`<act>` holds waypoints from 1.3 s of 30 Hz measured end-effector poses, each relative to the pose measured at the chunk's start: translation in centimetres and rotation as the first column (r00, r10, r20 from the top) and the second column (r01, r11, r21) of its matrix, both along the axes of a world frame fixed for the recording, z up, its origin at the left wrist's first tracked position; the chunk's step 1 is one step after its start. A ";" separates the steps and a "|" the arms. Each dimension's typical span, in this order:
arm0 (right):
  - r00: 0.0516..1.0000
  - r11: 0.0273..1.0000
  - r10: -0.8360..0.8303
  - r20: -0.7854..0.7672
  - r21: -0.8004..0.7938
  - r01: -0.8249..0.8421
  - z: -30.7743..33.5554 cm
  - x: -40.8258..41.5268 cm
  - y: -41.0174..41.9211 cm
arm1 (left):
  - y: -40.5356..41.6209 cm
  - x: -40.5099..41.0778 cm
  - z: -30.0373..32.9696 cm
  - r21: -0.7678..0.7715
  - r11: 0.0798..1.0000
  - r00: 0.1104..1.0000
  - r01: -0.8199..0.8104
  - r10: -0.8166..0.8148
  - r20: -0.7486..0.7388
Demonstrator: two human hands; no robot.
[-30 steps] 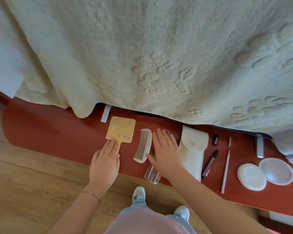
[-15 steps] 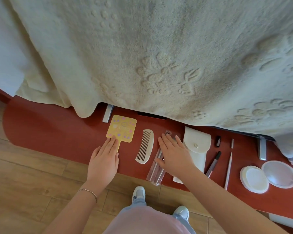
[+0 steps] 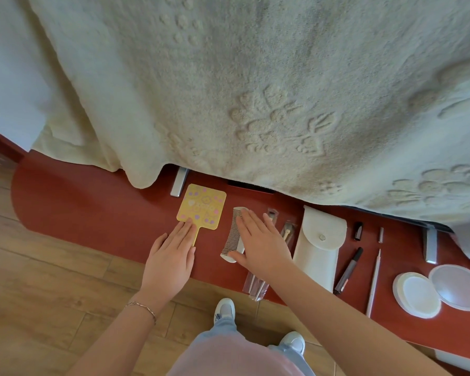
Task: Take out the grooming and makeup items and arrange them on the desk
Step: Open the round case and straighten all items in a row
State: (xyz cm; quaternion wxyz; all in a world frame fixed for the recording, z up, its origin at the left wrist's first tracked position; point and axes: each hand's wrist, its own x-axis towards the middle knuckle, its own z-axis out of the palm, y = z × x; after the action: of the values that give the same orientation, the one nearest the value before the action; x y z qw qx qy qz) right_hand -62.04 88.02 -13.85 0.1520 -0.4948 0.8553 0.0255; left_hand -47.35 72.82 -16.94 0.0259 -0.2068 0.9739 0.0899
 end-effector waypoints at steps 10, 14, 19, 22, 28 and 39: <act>0.993 0.993 -0.110 -0.038 -0.054 0.108 0.6 -0.4 0.9 | 0.1 0.2 0.2 -0.015 1.000 1.000 -0.010 0.010 -0.011; 0.980 0.982 -0.181 -0.080 0.030 0.184 0.8 -1.7 3.8 | 2.0 -0.6 1.1 -0.004 0.994 0.984 0.113 -0.113 -0.142; 0.984 0.990 -0.119 -0.130 0.060 0.127 0.4 -2.1 4.3 | 6.5 -1.4 1.0 -0.023 0.859 0.854 0.512 -0.511 -0.099; 0.988 0.994 -0.092 -0.123 0.050 0.099 0.4 -2.6 3.6 | 7.7 -1.6 0.0 -0.025 0.833 0.831 0.553 -0.554 -0.049; 0.988 0.991 -0.101 -0.116 0.072 0.110 1.3 -3.4 2.9 | 7.7 -2.2 -0.6 -0.007 0.848 0.848 0.529 -0.529 -0.037; 0.957 0.966 -0.187 -0.220 0.135 0.220 0.4 0.4 6.7 | 7.5 -2.2 -0.5 -0.039 0.870 0.863 0.492 -0.493 -0.110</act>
State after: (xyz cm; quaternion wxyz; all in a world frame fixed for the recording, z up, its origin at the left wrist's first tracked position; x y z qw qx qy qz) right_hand -61.66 94.76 -13.43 0.1032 -0.3849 0.9081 0.1283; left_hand -49.54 80.30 -17.44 -0.0096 0.0538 0.9947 0.0876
